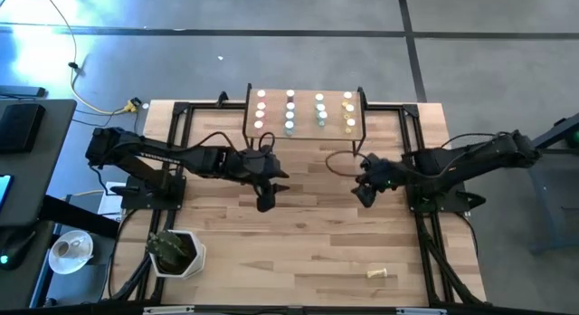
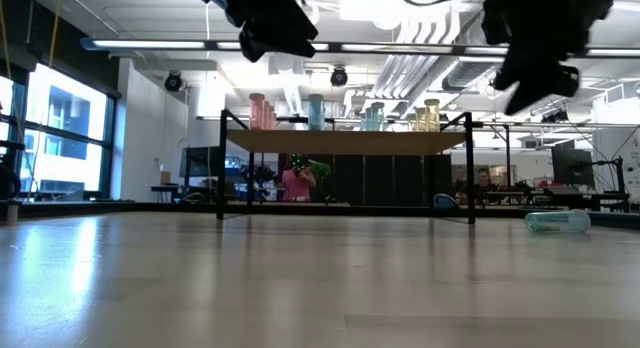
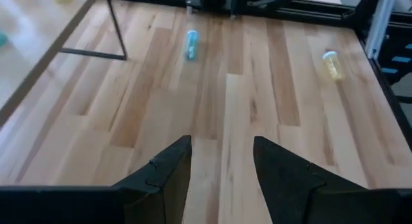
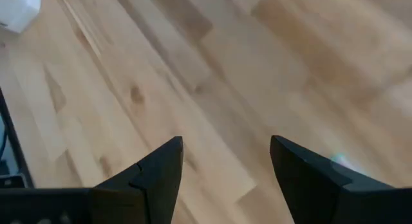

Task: Pick and place medicine bottles onto shelf by color
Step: Put the green pill bottle on the shelf aligned with the other green pill bottles

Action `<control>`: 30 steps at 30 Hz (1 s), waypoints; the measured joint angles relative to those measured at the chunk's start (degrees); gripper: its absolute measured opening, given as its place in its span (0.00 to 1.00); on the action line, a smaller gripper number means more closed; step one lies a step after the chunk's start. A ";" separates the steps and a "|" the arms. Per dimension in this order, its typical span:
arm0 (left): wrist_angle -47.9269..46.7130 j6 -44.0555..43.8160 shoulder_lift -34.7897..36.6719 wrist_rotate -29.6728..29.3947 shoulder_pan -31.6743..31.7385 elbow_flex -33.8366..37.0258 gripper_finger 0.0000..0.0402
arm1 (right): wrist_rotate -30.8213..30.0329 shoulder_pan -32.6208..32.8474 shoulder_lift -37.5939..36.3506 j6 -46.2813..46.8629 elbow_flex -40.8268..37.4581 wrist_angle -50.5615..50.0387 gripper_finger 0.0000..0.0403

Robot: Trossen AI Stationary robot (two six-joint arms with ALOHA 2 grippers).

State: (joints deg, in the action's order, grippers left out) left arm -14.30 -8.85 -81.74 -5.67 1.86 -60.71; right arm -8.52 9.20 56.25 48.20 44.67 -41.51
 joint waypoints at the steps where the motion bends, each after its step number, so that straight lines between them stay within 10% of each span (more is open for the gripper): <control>1: 0.26 0.14 -0.08 -0.11 -0.22 0.00 0.39 | 0.02 1.20 0.00 2.21 -0.68 -0.04 0.56; 30: 0.27 -6.08 -0.06 0.76 -0.83 -0.02 0.39 | -9.74 41.38 13.38 30.88 -5.42 18.93 0.56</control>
State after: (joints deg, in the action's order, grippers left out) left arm -14.03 -14.92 -81.80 -4.91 1.04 -60.73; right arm -18.26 50.58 69.62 79.07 39.24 -22.58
